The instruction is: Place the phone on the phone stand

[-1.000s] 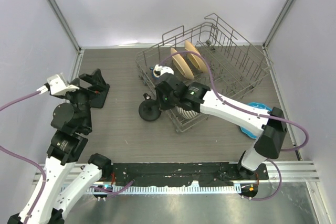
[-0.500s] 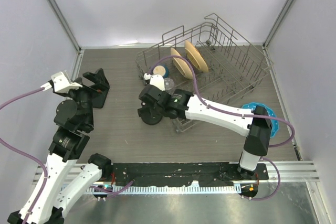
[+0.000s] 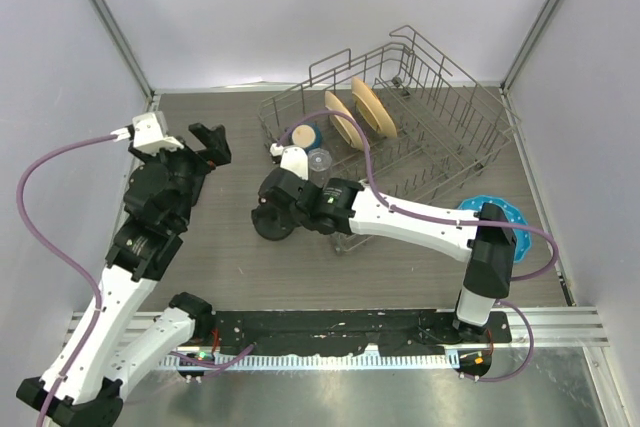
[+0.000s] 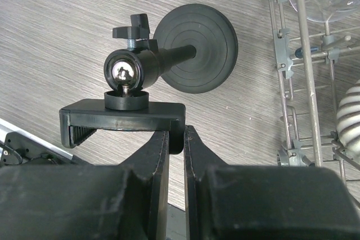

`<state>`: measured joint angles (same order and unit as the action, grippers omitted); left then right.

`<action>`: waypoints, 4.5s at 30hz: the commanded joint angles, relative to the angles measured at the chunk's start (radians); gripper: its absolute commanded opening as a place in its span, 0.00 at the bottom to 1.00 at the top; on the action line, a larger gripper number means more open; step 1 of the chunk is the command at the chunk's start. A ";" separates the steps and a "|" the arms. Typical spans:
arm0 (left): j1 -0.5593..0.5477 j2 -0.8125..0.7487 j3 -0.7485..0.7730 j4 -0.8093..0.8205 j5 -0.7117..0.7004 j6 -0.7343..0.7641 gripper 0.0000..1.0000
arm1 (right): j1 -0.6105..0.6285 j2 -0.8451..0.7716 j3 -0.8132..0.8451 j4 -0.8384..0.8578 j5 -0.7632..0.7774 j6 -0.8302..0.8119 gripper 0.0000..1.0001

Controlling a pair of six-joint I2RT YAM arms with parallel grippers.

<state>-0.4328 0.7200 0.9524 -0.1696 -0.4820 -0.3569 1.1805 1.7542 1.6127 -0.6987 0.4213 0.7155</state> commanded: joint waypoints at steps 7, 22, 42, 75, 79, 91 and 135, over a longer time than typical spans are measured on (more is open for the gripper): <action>-0.004 0.021 0.045 -0.025 0.074 -0.030 1.00 | -0.022 -0.051 -0.039 0.151 0.016 0.021 0.34; -0.003 -0.080 0.075 -0.572 0.259 -0.353 1.00 | -0.038 -0.432 -0.309 0.311 -0.085 -0.249 0.79; 0.103 0.030 -0.306 -0.227 0.756 -0.746 1.00 | -0.065 -0.806 -0.557 0.347 -0.035 -0.281 0.82; 0.263 0.157 -0.506 0.315 1.114 -0.944 0.71 | -0.065 -0.759 -0.534 0.340 -0.044 -0.291 0.82; 0.262 0.188 -0.512 0.340 1.132 -0.947 0.59 | -0.065 -0.759 -0.534 0.338 -0.047 -0.291 0.82; 0.263 0.229 -0.619 0.508 1.109 -0.953 0.00 | -0.065 -0.765 -0.542 0.338 -0.047 -0.287 0.82; 0.307 -0.095 -0.071 -0.714 0.522 -0.406 1.00 | -0.067 -0.731 -0.553 0.429 -0.064 -0.447 0.82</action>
<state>-0.1318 0.6815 0.7631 -0.6930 0.2752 -0.9009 1.1152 1.0489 1.0454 -0.3298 0.3325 0.3046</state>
